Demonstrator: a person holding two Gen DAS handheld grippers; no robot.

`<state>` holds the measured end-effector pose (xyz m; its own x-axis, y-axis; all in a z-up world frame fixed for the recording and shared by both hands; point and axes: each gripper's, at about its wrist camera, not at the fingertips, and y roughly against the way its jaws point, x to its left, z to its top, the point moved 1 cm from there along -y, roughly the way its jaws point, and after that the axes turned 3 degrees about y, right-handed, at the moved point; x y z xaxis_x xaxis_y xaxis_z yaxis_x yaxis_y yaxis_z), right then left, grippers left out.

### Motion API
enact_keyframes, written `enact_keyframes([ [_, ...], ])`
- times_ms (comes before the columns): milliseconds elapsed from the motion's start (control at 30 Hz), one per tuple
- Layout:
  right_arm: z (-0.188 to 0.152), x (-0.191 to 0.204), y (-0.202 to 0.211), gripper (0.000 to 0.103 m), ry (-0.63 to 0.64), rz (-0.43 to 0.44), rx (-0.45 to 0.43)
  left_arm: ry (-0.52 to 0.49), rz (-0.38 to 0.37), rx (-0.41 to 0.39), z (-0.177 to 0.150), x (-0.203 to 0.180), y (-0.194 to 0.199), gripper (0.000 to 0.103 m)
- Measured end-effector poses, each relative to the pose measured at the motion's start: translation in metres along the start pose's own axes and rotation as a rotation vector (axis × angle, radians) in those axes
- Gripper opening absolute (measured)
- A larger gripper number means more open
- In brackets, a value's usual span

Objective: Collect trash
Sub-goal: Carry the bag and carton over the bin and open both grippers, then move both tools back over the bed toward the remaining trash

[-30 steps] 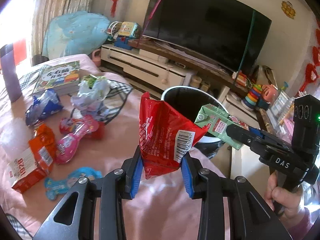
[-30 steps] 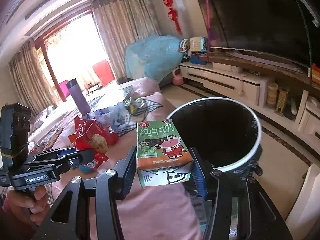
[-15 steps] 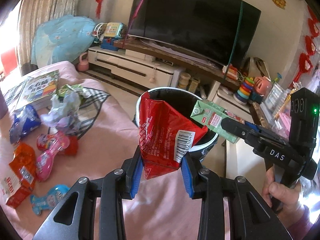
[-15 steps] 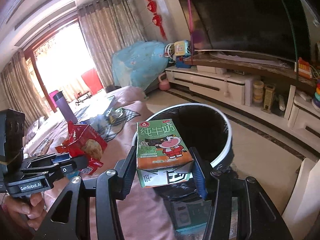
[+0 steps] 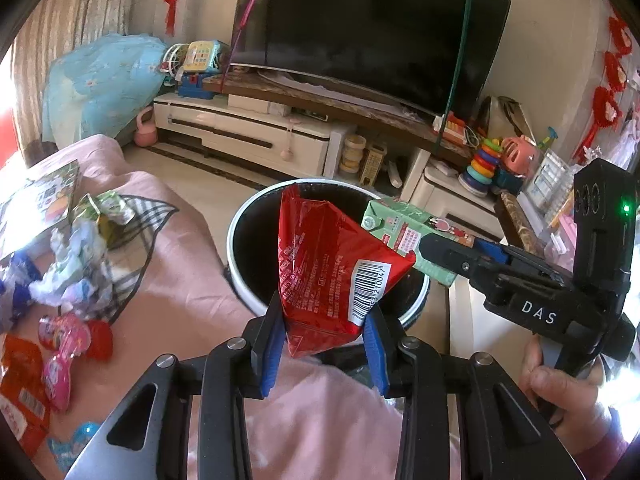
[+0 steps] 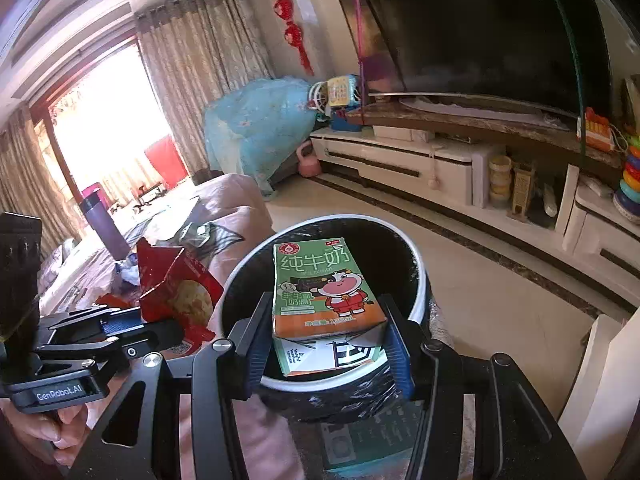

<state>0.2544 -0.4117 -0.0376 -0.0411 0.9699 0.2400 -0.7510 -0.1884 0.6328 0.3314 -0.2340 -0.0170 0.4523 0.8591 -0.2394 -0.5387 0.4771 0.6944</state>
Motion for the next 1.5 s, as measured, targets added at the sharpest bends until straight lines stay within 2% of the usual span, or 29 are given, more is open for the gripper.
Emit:
enact_keyframes([
  [333, 0.011, -0.010, -0.020, 0.051, 0.003, -0.010, 0.031, 0.005, 0.007, 0.040, 0.017, -0.003, -0.035, 0.037],
  [600, 0.015, -0.017, -0.039, 0.053, 0.004, 0.009, 0.070, 0.029, 0.021, 0.051, 0.019, -0.001, -0.044, 0.065],
  [700, 0.013, -0.019, -0.037, 0.062, -0.013, 0.006, 0.063, 0.047, 0.020, 0.048, 0.016, 0.003, -0.041, 0.067],
  [800, 0.012, -0.021, -0.033, 0.063, -0.038, 0.009, 0.055, 0.065, 0.021, 0.037, 0.008, 0.006, -0.032, 0.069],
  [867, 0.009, -0.019, -0.027, 0.070, -0.048, 0.012, 0.045, 0.083, 0.025, 0.025, 0.000, 0.011, -0.023, 0.071],
  [933, 0.006, -0.014, -0.019, 0.082, -0.058, 0.019, 0.022, 0.101, 0.031, 0.012, -0.011, 0.017, -0.013, 0.071],
  [1033, 0.000, -0.004, -0.009, 0.092, -0.075, 0.040, -0.002, 0.121, 0.042, -0.001, -0.028, 0.024, 0.002, 0.072],
  [1200, -0.014, 0.021, 0.001, 0.096, -0.087, 0.087, -0.009, 0.173, 0.052, -0.009, -0.060, 0.041, 0.034, 0.072],
  [1500, -0.042, 0.075, -0.002, 0.096, -0.072, 0.181, 0.048, 0.244, 0.105, -0.039, -0.106, 0.071, 0.100, 0.072],
])
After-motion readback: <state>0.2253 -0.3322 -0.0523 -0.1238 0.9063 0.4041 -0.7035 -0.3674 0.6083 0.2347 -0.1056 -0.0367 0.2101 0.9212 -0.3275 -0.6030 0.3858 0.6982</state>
